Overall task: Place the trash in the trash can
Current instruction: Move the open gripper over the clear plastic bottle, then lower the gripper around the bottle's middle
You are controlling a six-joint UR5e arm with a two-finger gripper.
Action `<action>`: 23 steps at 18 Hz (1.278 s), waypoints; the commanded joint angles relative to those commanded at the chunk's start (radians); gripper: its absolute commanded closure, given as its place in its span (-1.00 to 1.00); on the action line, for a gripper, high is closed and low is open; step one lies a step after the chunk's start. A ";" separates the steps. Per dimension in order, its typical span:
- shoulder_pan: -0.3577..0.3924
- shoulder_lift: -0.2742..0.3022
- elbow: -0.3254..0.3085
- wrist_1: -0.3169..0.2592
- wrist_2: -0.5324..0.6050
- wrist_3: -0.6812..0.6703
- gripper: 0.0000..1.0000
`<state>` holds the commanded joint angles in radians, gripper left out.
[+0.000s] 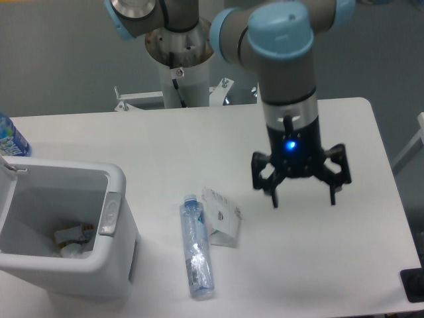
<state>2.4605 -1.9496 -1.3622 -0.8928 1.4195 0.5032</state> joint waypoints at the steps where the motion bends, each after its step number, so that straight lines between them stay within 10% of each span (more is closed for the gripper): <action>1: 0.000 -0.009 -0.002 -0.002 -0.067 -0.006 -1.00; 4: 0.000 -0.043 -0.006 -0.008 -0.194 -0.047 -1.00; 23: -0.080 -0.219 -0.052 -0.018 -0.156 -0.118 -1.00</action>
<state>2.3808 -2.1690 -1.4143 -0.9112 1.2639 0.3850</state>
